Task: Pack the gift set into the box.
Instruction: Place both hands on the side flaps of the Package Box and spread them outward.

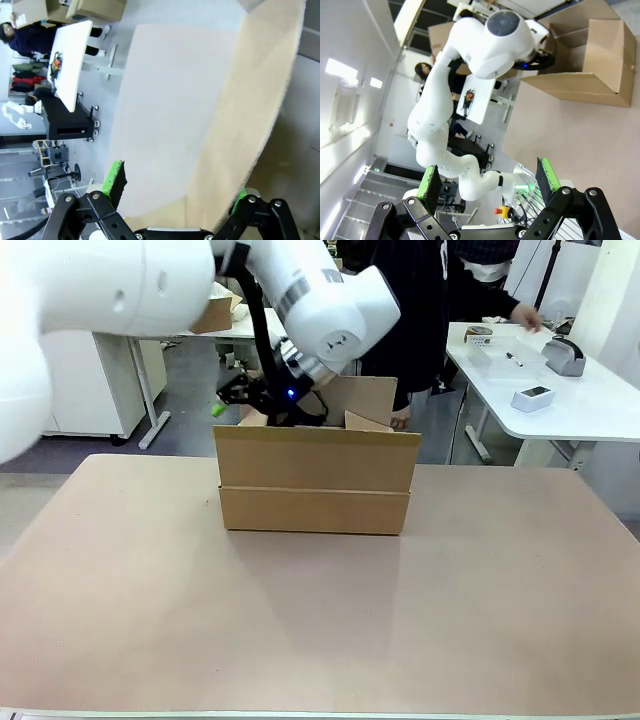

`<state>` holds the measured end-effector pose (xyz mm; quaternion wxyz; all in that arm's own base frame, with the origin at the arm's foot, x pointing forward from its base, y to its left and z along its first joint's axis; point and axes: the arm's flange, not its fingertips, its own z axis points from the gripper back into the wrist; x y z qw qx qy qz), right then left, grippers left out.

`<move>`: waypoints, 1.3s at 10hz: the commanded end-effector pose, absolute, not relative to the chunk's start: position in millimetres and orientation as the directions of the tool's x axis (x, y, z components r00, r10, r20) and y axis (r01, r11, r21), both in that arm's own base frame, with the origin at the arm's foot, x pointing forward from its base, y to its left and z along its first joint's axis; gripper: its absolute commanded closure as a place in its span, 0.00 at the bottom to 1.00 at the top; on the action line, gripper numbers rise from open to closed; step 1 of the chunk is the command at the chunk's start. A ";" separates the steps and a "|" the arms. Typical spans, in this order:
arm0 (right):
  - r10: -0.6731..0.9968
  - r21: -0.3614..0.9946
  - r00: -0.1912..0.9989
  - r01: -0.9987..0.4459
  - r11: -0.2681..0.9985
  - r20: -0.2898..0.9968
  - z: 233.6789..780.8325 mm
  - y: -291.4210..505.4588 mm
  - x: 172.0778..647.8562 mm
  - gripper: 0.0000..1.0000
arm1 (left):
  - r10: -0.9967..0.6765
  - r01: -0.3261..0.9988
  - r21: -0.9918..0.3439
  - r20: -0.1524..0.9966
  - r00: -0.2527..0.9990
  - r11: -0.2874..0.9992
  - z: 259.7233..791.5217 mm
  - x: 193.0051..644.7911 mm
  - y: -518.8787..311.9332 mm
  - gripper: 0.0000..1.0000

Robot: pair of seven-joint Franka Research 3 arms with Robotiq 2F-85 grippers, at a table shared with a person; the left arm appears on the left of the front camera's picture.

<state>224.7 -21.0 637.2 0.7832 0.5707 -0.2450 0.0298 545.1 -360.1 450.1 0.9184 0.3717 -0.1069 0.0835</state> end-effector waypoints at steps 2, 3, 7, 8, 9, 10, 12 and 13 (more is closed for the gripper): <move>-0.230 0.875 0.868 -0.355 0.330 0.439 640.3 -18.8 228.0 0.00 | 0.110 -0.252 0.626 0.257 0.960 0.738 471.2 549.9 -307.3 0.00; -0.230 0.875 0.868 -0.355 0.330 0.439 640.3 -18.8 228.0 0.00 | 0.139 -0.254 0.583 0.235 0.962 0.772 474.7 556.4 -291.1 0.00; -0.230 0.875 0.868 -0.355 0.330 0.439 640.3 -18.8 228.0 0.00 | 0.186 -0.196 0.359 0.062 0.981 0.913 470.1 574.3 -229.4 0.00; -0.230 0.875 0.868 -0.355 0.330 0.439 640.3 -18.8 228.0 0.00 | 0.194 -0.193 0.291 0.027 0.981 0.937 469.6 577.7 -211.2 0.00; -0.230 0.875 0.868 -0.355 0.330 0.439 640.3 -18.8 228.0 0.00 | 0.215 -0.209 0.251 0.005 0.977 0.945 467.1 580.7 -195.2 0.00; -0.230 0.875 0.868 -0.355 0.330 0.439 640.3 -18.8 228.0 0.00 | 0.214 -0.207 0.202 -0.012 0.977 0.957 464.5 582.7 -183.6 0.00; -0.230 0.875 0.868 -0.355 0.330 0.439 640.3 -18.8 228.0 0.00 | 0.200 -0.195 0.079 -0.063 0.978 0.978 458.1 589.1 -159.8 0.00; -0.230 0.875 0.868 -0.355 0.330 0.439 640.3 -18.8 228.0 0.00 | 0.174 -0.173 0.020 -0.095 0.980 0.985 453.5 590.1 -150.8 0.00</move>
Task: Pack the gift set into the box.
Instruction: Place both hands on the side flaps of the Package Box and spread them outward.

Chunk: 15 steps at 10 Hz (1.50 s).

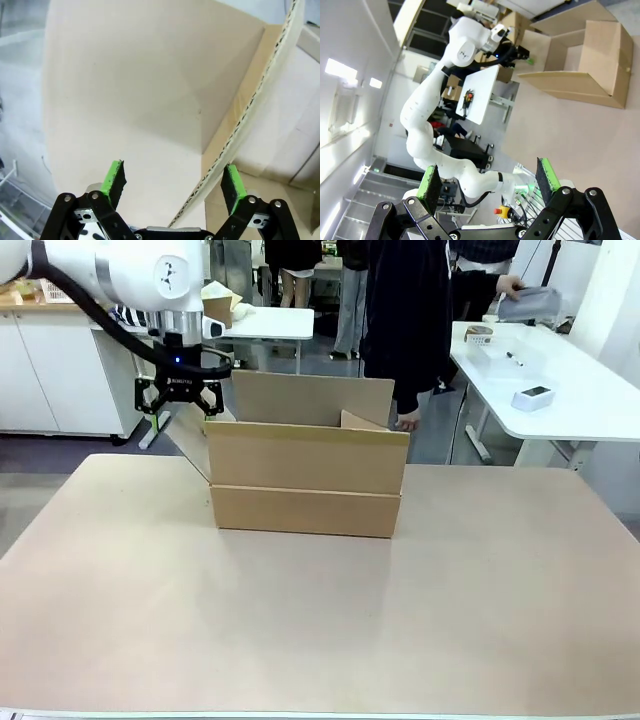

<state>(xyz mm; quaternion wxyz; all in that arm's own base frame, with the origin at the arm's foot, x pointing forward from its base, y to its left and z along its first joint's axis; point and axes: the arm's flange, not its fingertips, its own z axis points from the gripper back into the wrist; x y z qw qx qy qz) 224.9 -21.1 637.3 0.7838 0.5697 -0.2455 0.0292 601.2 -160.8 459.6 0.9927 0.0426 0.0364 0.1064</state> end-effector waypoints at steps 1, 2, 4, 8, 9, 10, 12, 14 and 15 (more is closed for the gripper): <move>-0.230 0.875 0.868 -0.355 0.330 0.439 640.3 -18.8 228.0 0.00 | 0.140 -0.147 -0.045 -0.129 0.982 0.988 447.3 590.8 -141.7 0.00; -0.230 0.875 0.868 -0.355 0.330 0.439 640.3 -18.8 228.0 0.00 | 0.100 -0.122 -0.134 -0.164 0.981 0.983 438.5 592.3 -129.7 0.00; -0.230 0.875 0.868 -0.355 0.330 0.439 640.3 -18.8 228.0 0.00 | 0.044 -0.102 -0.288 -0.199 0.979 0.952 424.8 593.5 -105.5 0.00; -0.230 0.875 0.868 -0.355 0.330 0.439 640.3 -18.8 228.0 0.00 | -0.070 -0.049 -0.494 -0.221 0.973 0.868 411.3 588.6 -83.5 0.00; -0.230 0.875 0.868 -0.355 0.330 0.439 640.3 -18.8 228.0 0.00 | -0.016 -0.064 -0.420 -0.184 0.983 0.905 418.0 603.0 -87.3 0.00; -0.230 0.875 0.868 -0.355 0.330 0.439 640.3 -18.8 228.0 0.00 | -0.016 -0.064 -0.420 -0.184 0.983 0.905 418.0 603.0 -87.3 0.00; -0.234 0.879 0.878 -0.325 0.349 0.418 637.3 -21.2 224.8 0.00 | -0.016 -0.064 -0.420 -0.184 0.983 0.905 418.0 603.0 -87.3 0.00; -0.169 0.745 0.798 -0.433 0.508 0.579 669.7 20.7 252.2 0.00 | -0.016 -0.064 -0.420 -0.184 0.983 0.905 418.0 603.0 -87.3 0.00; -0.087 0.644 0.778 -0.446 0.622 0.622 677.6 64.4 291.0 0.00 | -0.016 -0.064 -0.420 -0.184 0.983 0.905 418.0 603.0 -87.3 0.00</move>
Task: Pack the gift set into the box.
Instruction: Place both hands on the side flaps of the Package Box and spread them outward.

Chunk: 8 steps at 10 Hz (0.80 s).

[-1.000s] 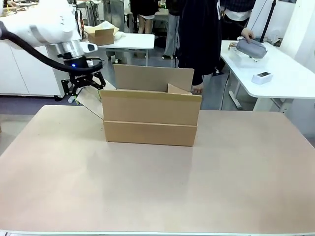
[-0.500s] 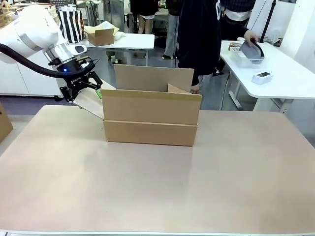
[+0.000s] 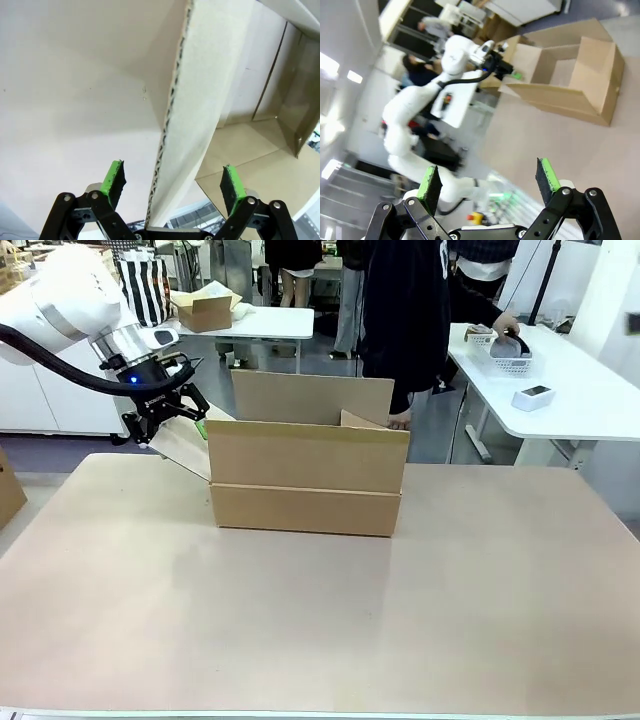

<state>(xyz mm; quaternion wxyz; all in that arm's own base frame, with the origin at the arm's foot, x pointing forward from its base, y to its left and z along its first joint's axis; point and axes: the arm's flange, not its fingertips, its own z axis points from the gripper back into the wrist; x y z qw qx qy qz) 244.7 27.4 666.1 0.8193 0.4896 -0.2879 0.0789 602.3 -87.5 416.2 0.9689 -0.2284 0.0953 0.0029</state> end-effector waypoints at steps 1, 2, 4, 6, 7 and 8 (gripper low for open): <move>-0.027 0.569 0.786 -0.423 0.705 0.617 683.8 109.4 326.0 0.00 | -0.016 -0.064 -0.420 -0.184 0.983 0.905 418.0 603.0 -87.3 0.00; 0.107 0.483 0.822 -0.428 0.764 0.559 679.7 159.9 357.8 0.00 | -0.016 -0.064 -0.420 -0.184 0.983 0.905 418.0 603.0 -87.3 0.00; 0.190 0.284 0.839 -0.373 0.883 0.510 648.0 220.2 389.3 0.00 | -0.016 -0.064 -0.420 -0.184 0.983 0.905 418.0 603.0 -87.3 0.00; 0.198 0.374 0.791 -0.474 0.797 0.580 644.5 228.1 363.8 0.00 | -0.016 -0.064 -0.420 -0.184 0.983 0.905 418.0 603.0 -87.3 0.00; 0.198 0.374 0.791 -0.474 0.797 0.580 644.5 228.1 363.8 0.00 | -0.016 -0.064 -0.420 -0.184 0.983 0.905 418.0 603.0 -87.3 0.00; 0.245 0.281 0.792 -0.459 0.843 0.559 622.1 256.4 383.4 0.00 | -0.016 -0.064 -0.420 -0.184 0.983 0.905 418.0 603.0 -87.3 0.00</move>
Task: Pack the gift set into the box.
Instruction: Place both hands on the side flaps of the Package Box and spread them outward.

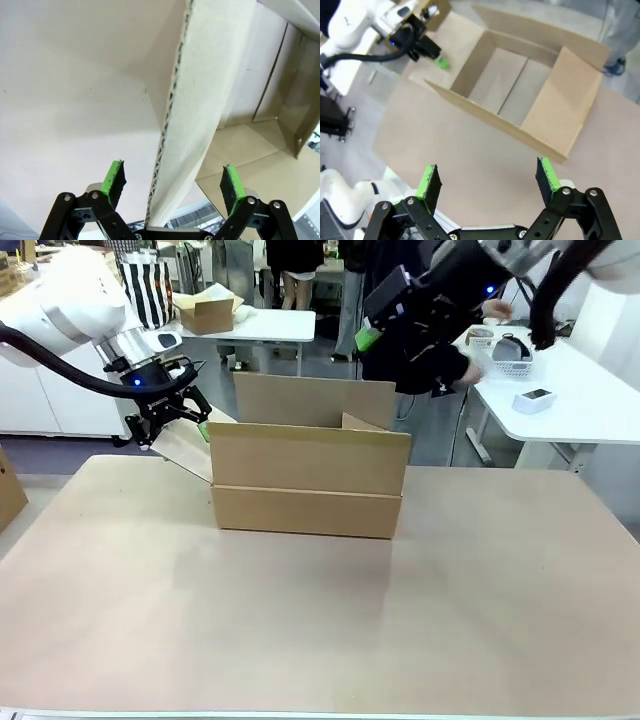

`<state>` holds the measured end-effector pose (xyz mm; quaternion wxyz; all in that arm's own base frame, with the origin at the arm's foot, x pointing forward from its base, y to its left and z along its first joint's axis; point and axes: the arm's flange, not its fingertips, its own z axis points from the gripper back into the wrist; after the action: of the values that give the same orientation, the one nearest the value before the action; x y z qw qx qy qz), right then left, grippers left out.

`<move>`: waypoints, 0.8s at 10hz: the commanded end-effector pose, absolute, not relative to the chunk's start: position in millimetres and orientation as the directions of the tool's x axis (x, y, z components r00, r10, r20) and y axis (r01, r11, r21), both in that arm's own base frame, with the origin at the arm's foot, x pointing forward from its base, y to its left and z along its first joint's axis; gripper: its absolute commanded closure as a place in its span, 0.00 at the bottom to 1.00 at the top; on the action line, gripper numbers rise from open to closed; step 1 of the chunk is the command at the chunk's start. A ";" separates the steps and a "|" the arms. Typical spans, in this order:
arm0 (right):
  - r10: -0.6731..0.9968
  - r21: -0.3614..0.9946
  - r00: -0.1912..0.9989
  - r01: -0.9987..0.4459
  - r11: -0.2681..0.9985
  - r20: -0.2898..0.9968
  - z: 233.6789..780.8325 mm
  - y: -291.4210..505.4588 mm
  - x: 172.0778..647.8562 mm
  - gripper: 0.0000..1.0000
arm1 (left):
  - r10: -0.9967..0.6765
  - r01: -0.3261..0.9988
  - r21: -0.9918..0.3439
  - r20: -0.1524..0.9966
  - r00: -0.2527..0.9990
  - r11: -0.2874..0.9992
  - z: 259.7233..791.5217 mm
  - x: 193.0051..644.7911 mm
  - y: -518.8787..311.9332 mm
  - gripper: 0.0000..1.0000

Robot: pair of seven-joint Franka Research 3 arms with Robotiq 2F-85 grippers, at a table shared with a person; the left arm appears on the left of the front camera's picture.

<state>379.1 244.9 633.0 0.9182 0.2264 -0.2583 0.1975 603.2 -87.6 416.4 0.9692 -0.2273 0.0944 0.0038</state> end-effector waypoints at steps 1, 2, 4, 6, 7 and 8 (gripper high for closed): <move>0.153 0.161 0.918 -0.224 0.961 0.365 624.6 275.0 403.3 0.00 | -0.016 -0.064 -0.420 -0.184 0.983 0.905 418.0 603.0 -87.3 0.00; 0.175 0.043 0.956 -0.190 0.981 0.237 620.9 337.2 448.6 0.00 | -0.016 -0.064 -0.420 -0.184 0.983 0.905 418.0 603.0 -87.3 0.00; 0.046 -0.022 0.991 -0.043 0.999 0.129 594.6 407.2 513.5 0.00 | -0.016 -0.064 -0.420 -0.184 0.983 0.905 418.0 603.0 -87.3 0.00; 0.153 -0.114 0.986 -0.146 0.983 0.061 540.3 440.6 543.4 0.00 | -0.016 -0.064 -0.420 -0.184 0.983 0.905 418.0 603.0 -87.3 0.00; 0.073 -0.041 0.966 -0.064 0.997 0.249 559.8 350.5 483.5 0.00 | -0.016 -0.064 -0.420 -0.184 0.983 0.905 418.0 603.0 -87.3 0.00; 0.073 -0.041 0.966 -0.064 0.997 0.249 559.8 350.5 483.5 0.00 | -0.016 -0.064 -0.420 -0.184 0.983 0.905 418.0 603.0 -87.3 0.00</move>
<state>510.4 385.3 526.2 0.9941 -0.0415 -0.0948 0.0332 603.4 -88.1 416.9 0.9694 -0.2266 0.0939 0.0041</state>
